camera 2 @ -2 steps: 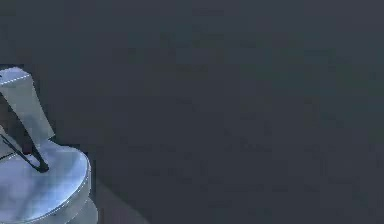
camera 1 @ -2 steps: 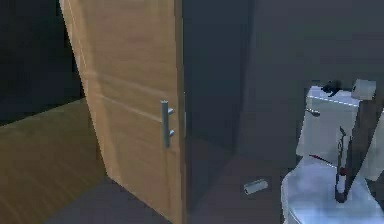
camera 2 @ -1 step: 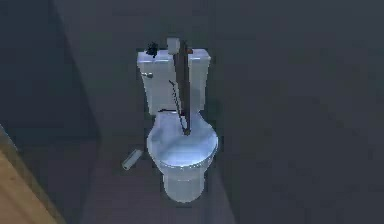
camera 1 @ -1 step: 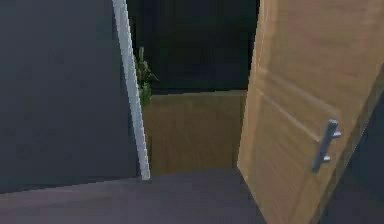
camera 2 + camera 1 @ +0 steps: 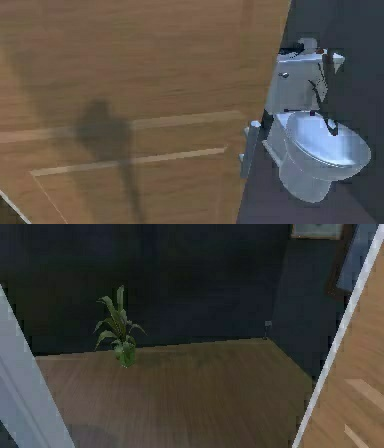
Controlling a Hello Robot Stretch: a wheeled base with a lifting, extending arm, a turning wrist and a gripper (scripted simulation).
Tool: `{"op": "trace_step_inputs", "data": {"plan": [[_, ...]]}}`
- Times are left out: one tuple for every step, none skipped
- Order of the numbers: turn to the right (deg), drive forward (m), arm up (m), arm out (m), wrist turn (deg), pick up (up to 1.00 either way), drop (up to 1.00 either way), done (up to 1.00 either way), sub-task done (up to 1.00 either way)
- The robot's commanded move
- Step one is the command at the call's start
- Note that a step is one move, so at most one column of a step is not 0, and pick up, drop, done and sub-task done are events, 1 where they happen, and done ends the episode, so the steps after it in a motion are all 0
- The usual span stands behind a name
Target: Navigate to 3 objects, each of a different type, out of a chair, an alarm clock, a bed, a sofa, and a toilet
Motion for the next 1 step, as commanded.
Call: {"op": "trace_step_inputs", "data": {"plan": [[-21.0,0.00,0.00,0.00,0.0,0.00,0.00,0.00,0.00]]}}
